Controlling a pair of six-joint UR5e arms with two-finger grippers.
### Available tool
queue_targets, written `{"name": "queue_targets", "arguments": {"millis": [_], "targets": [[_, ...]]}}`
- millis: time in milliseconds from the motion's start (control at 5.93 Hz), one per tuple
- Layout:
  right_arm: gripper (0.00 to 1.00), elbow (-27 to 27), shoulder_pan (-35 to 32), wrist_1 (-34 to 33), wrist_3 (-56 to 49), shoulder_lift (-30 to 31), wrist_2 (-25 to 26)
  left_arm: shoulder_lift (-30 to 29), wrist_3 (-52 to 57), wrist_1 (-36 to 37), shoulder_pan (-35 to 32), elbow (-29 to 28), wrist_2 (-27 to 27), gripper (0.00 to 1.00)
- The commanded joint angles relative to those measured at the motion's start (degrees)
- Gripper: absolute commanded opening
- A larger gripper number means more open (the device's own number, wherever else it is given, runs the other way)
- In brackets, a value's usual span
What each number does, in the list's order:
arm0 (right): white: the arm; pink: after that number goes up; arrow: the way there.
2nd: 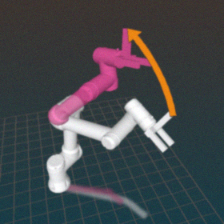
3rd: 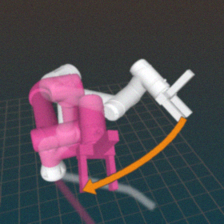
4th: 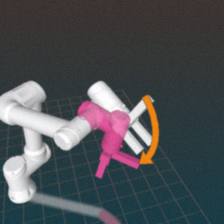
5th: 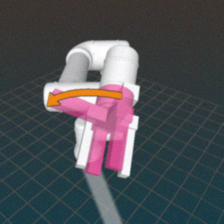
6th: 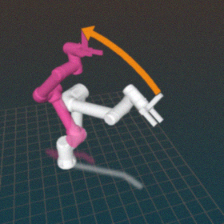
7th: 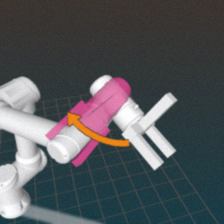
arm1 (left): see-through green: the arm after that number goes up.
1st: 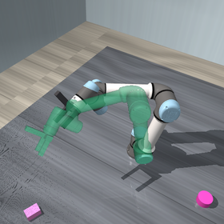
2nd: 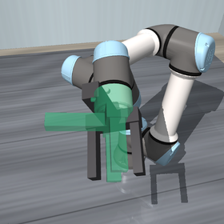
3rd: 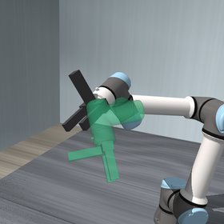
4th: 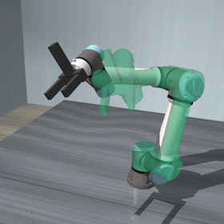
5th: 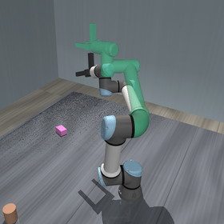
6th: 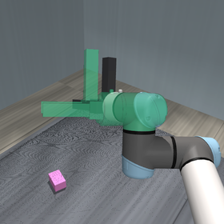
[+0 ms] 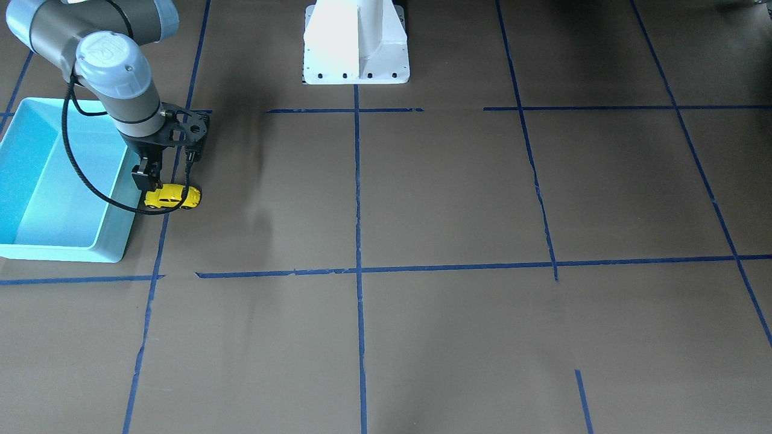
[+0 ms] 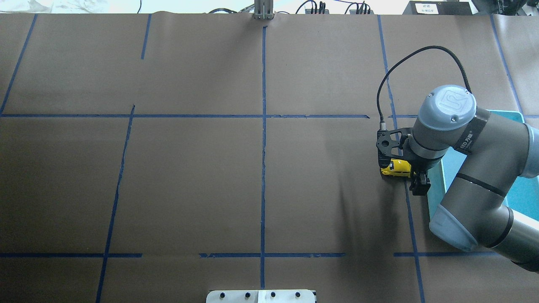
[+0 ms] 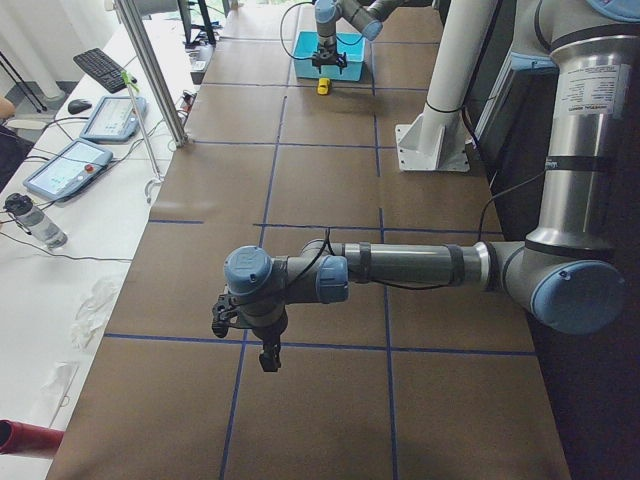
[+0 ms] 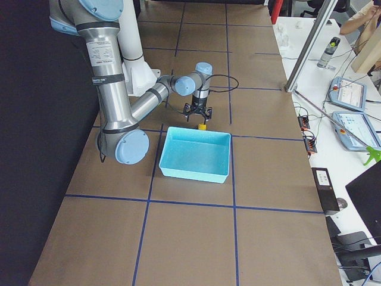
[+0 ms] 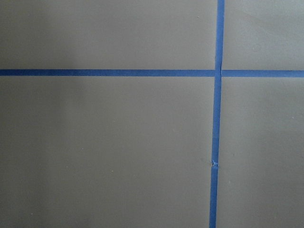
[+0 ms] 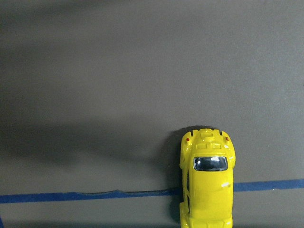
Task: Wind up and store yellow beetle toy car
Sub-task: 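Lower the right gripper around the yellow car and close it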
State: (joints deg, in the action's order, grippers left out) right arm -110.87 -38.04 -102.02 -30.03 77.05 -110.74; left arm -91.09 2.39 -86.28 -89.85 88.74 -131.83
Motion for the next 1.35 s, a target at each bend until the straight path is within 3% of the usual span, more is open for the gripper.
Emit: {"name": "queue_targets", "arguments": {"millis": [0,506,1180], "targets": [[1.00,1.8,0.3,0.1,-2.4,-0.3,4.5,-0.1,-0.1,0.1,0.1,0.0,-0.1,1.00],[1.00,3.4,0.4,0.4,-2.8,-1.4,6.5,-0.1,0.0,-0.4,0.1,-0.8,0.0,1.00],[1.00,9.6,1.0,3.1,-2.1,-5.5,7.6,-0.2,-0.1,-0.4,0.2,-0.9,0.0,1.00]]}}
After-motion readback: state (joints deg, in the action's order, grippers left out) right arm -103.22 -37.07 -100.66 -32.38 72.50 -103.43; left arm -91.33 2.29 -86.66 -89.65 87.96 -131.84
